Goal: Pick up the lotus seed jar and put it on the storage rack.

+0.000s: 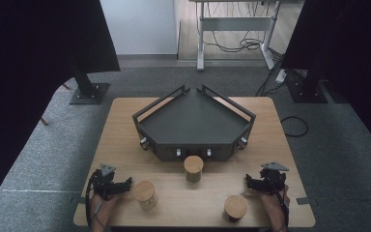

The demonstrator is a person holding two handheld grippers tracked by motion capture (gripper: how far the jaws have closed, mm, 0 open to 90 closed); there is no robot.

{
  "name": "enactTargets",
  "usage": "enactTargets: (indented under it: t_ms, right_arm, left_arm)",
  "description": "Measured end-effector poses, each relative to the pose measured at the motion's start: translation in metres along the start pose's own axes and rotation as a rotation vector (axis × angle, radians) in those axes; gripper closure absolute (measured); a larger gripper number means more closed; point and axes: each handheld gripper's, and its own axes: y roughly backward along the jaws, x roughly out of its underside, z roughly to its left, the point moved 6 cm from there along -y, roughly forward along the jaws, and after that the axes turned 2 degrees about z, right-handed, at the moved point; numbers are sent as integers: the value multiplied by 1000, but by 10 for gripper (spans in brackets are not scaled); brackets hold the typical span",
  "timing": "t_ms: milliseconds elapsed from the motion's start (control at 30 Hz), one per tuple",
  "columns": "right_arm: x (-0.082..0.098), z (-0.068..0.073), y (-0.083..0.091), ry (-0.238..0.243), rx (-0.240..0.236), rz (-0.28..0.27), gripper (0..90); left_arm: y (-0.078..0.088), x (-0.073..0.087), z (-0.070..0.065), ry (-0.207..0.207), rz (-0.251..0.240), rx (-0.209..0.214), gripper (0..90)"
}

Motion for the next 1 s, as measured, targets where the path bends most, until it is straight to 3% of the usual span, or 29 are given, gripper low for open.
enactTargets:
  t_ms: [333,1000]
  right_arm:
    - [0,-1,0,18,-18,1,51]
    - [0,-1,0,29,-29,1,51]
  left_arm:
    - [3,4,2,0,-19,26,56]
    - [15,11,3,21,-117,57,62]
